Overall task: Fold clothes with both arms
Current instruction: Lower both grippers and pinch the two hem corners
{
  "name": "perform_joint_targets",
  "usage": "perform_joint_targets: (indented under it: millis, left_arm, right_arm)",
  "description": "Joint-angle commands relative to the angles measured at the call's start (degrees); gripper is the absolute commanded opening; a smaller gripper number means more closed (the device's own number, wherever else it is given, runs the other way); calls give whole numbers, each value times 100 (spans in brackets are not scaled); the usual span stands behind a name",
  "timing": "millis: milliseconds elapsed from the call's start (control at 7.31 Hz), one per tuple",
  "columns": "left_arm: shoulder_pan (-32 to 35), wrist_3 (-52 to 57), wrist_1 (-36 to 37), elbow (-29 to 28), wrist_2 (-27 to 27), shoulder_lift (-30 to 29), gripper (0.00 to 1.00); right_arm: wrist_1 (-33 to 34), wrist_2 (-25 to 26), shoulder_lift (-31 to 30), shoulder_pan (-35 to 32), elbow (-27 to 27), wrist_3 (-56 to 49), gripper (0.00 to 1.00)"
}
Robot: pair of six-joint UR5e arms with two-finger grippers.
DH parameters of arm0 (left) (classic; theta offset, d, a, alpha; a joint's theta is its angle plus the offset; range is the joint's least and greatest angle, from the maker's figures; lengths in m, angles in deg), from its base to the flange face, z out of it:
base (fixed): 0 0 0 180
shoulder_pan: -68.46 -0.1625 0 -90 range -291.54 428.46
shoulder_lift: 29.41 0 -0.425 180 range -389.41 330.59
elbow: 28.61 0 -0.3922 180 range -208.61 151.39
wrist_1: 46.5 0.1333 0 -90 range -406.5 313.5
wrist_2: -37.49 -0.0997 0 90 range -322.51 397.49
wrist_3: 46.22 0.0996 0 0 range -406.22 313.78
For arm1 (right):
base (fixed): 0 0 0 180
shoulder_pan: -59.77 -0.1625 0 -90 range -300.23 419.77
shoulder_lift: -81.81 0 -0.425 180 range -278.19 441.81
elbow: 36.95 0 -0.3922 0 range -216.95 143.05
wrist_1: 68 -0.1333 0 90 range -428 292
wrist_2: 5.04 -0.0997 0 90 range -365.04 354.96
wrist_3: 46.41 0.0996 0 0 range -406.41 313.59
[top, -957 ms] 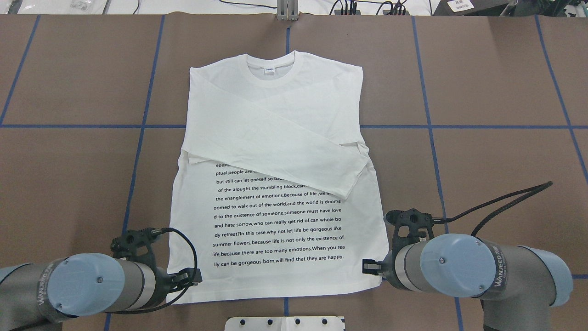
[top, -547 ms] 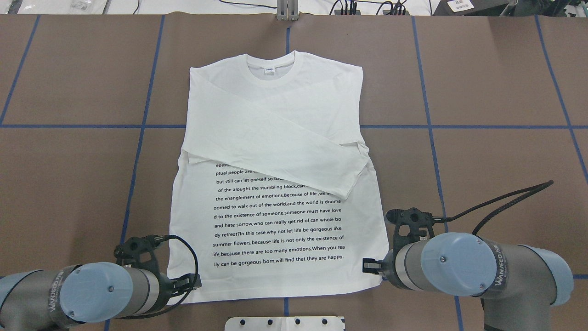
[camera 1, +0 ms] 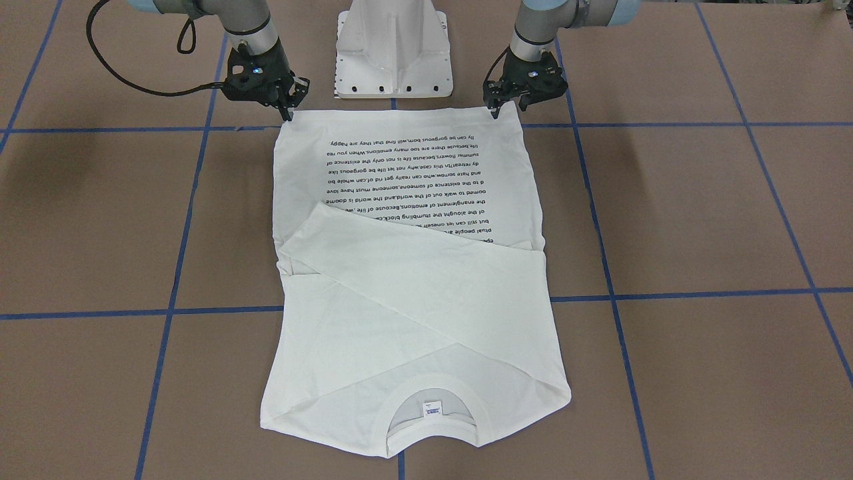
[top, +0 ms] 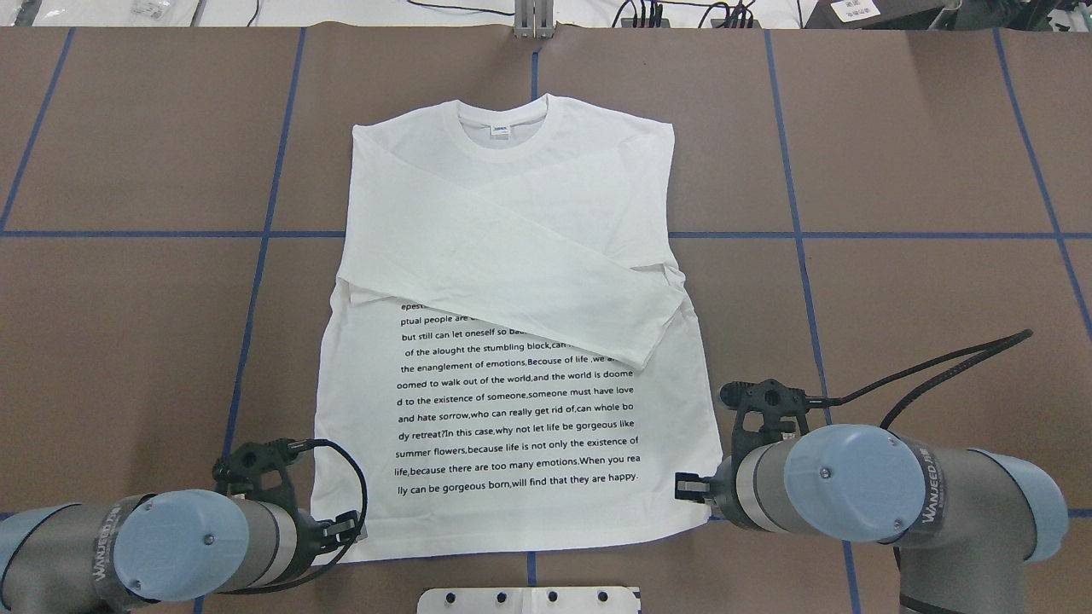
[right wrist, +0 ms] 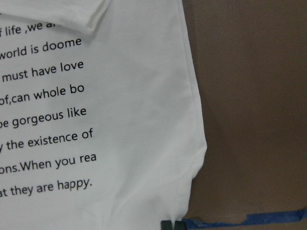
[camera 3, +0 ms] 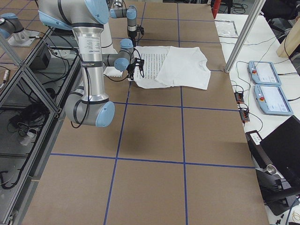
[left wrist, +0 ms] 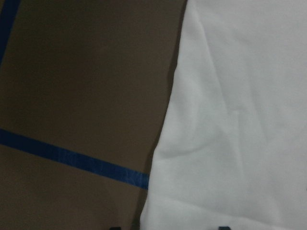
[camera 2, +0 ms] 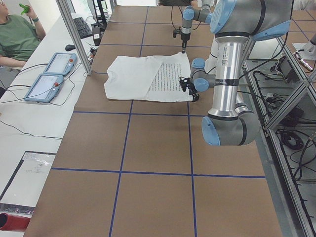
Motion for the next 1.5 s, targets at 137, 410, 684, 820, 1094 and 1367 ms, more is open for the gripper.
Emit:
perform_joint_targets:
  millis: [137, 410, 684, 820, 1094, 1367]
  left_arm:
    - [-8, 2, 9, -4, -1, 0, 21]
    - [0, 11, 26, 75, 60, -9, 0]
    - [44, 11, 96, 486, 104, 26, 0]
    - [88, 2, 306, 750, 365, 35, 0]
    - [97, 63, 1165, 1583, 561, 27, 0]
    - [19, 90, 1668, 2295, 657, 9, 0]
  right_arm:
    - [0, -4, 0, -46, -31, -9, 0]
    - [0, -12, 0, -72, -31, -9, 0]
    - [0, -21, -9, -160, -92, -18, 0]
    - [0, -4, -9, -186, -197, 0, 0]
    - [88, -535, -498, -370, -880, -44, 0]
    - [62, -1460, -1454, -538, -1784, -79, 0]
